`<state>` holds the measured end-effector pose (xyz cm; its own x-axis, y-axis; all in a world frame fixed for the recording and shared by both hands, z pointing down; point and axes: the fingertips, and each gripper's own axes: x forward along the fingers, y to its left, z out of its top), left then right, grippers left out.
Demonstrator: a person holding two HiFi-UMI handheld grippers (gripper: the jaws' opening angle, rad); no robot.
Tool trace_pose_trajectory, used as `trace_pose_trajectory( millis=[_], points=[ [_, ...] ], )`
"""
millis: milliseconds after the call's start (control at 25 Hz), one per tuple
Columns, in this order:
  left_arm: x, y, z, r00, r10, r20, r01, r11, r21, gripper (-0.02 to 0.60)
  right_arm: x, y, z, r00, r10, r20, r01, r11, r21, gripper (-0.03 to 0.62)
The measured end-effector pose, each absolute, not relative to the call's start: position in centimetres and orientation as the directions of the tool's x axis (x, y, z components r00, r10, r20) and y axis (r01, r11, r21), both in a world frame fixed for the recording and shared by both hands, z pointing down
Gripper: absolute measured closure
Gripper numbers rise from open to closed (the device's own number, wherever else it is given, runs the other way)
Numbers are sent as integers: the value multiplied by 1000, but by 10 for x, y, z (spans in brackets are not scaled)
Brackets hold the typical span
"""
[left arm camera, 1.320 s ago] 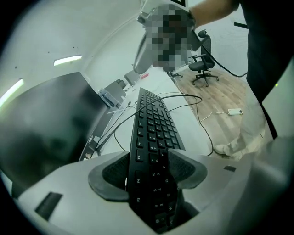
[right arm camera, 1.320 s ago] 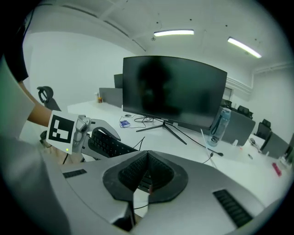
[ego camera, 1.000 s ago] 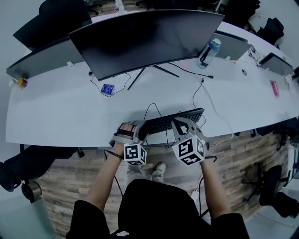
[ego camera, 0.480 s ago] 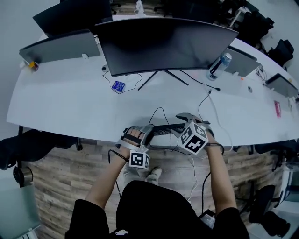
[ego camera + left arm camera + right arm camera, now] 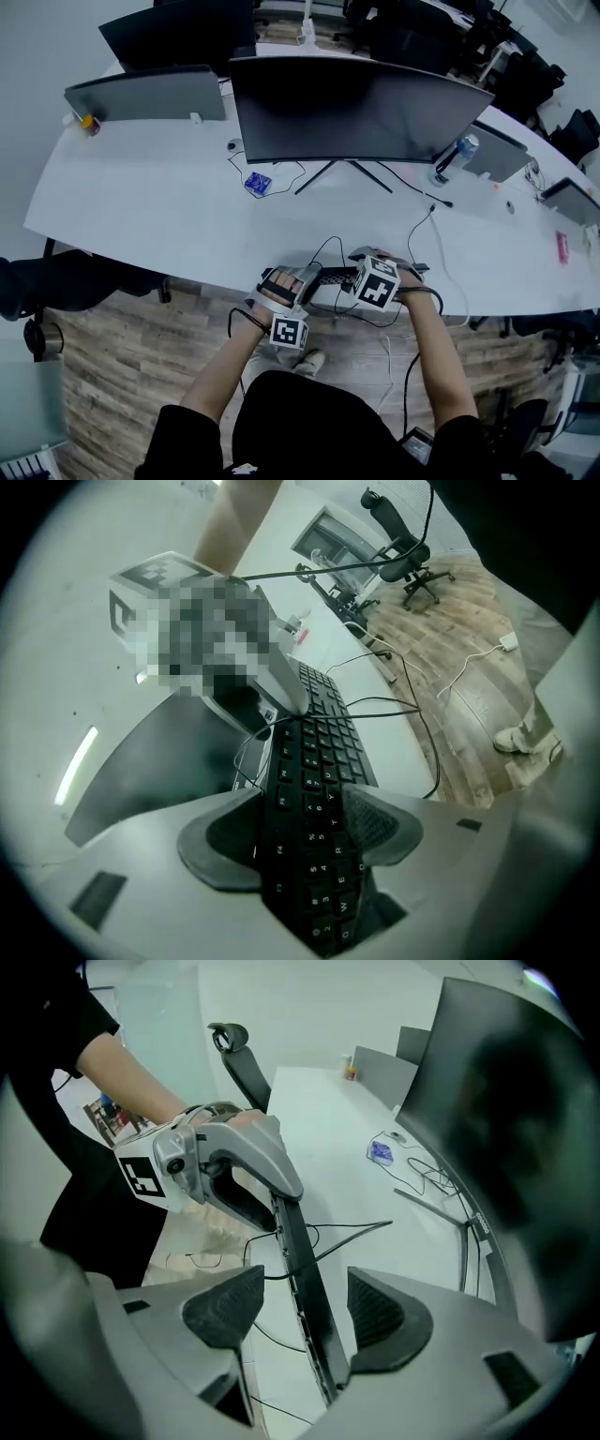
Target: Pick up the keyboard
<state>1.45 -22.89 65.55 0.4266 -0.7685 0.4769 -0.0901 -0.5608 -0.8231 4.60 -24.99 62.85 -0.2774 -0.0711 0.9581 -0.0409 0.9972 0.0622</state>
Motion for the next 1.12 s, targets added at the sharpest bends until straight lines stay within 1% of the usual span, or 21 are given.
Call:
trace_pose_trajectory(
  millis=[280, 480, 560, 760, 960, 1120],
  points=[
    [13, -230, 654, 415, -793, 446, -95, -526, -845, 310, 41, -241, 656, -225, -29, 974, -2, 1000, 30, 341],
    [15, -225, 662, 418, -771, 481, -78, -558, -826, 316, 47, -249, 678, -153, -93, 984, 57, 993, 102, 342],
    [14, -227, 661, 413, -780, 471, -86, -548, -832, 316, 51, -251, 686, -125, -116, 985, 80, 989, 126, 342],
    [12, -232, 652, 406, -803, 436, -92, -510, -855, 316, 54, -247, 692, -89, -100, 991, 129, 985, 111, 342],
    [13, -230, 653, 409, -798, 443, -92, -520, -849, 316, 58, -246, 698, -44, -113, 993, 182, 976, 120, 377],
    [13, -230, 653, 411, -798, 441, -89, -516, -852, 316, 62, -245, 705, -12, -143, 990, 232, 962, 142, 424]
  ],
)
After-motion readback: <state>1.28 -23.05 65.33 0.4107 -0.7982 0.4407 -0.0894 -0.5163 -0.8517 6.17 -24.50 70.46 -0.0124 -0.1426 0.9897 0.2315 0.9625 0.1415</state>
